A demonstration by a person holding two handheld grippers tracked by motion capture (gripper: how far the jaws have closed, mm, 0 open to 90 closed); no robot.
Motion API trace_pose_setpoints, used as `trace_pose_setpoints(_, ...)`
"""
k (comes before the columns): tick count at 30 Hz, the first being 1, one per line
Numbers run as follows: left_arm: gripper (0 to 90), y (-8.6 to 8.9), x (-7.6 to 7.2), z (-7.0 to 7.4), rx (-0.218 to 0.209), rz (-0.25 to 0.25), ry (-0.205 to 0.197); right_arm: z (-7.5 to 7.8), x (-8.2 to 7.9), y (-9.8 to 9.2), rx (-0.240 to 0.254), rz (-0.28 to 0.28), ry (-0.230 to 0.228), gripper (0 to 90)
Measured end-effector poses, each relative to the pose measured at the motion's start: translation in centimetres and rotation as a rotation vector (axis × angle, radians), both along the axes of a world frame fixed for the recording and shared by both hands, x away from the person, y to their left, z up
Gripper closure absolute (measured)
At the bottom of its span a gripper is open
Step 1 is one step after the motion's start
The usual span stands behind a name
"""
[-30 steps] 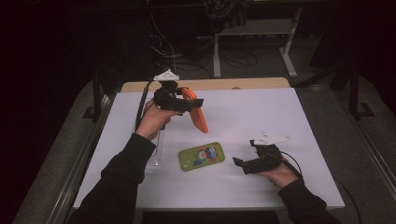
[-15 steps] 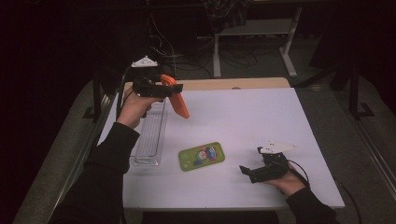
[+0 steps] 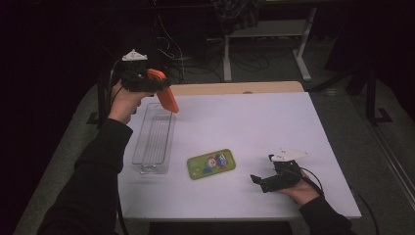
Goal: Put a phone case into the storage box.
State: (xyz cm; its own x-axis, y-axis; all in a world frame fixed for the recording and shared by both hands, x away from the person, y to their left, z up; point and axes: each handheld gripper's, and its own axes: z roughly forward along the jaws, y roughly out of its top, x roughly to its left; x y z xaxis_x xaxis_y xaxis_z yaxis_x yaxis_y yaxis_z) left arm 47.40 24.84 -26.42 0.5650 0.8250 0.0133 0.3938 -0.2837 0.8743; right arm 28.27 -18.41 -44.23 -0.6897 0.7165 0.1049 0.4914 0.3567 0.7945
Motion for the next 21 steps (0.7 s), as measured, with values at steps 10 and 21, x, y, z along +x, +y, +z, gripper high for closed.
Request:
trace_pose_setpoints(10, 13.8, 0.9, 2.7, -2.3, 0.093, 0.117, 0.047, 0.1, 0.0, -0.2, 0.002, -0.004, -0.011, 0.0)
trace_pose_setpoints(21, 13.5, 0.5, 4.1, -5.3, 0.142, 0.195, 0.107, 0.2, 0.0, -0.4, 0.005, 0.003, -0.024, 0.0)
